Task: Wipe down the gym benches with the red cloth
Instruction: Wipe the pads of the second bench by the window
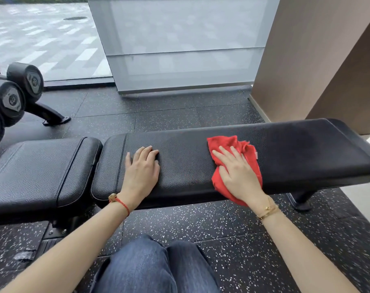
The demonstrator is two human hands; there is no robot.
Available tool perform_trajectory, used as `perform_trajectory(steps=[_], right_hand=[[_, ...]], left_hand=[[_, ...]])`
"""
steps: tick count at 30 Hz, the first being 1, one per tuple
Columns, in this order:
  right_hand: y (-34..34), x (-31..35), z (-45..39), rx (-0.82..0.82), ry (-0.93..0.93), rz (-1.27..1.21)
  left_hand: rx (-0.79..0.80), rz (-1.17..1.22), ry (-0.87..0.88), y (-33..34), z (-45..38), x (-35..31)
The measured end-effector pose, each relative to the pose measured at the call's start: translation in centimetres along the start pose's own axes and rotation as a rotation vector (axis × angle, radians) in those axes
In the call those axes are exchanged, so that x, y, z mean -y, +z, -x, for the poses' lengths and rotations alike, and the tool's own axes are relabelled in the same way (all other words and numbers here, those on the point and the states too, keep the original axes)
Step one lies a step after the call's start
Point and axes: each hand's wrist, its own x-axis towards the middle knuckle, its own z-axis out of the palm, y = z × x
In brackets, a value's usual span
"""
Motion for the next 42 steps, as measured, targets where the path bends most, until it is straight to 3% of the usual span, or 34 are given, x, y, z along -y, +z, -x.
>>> perform_trajectory(steps=[10,13,18,27,30,35,42], right_hand=[[-4.0,-8.9,-2.6,-0.131,0.462,0.053],[-4.2,-9.3,-2.9,-0.099,0.440,0.088],[-4.9,-12.2,0.5,-0.087,0.348,0.079],[-8.4,-19.8,-3.8,-0.172,0.646,0.141],[-8.5,-20.2,-7.0,-0.120,0.606,0.139],[-6.6,-16.8,-11.1,0.003,0.379,0.101],[-4.2,-10.8,-10.3,0.071,0.110,0.016]], left_hand=[[0.025,0.063,0.290,1.2,-2.8,-10.0],[0.065,0.053,0.375,2.2,-3.4,-13.4],[0.121,0.094,0.377,4.0,-4.1,-16.4],[0.060,0.113,0.336,5.0,-4.0,-16.9],[0.048,0.092,0.330,5.0,-4.1,-17.0],[0.047,0.078,0.325,4.9,-4.2,-17.1],[0.055,0.111,0.308,4.5,-4.0,-17.0]])
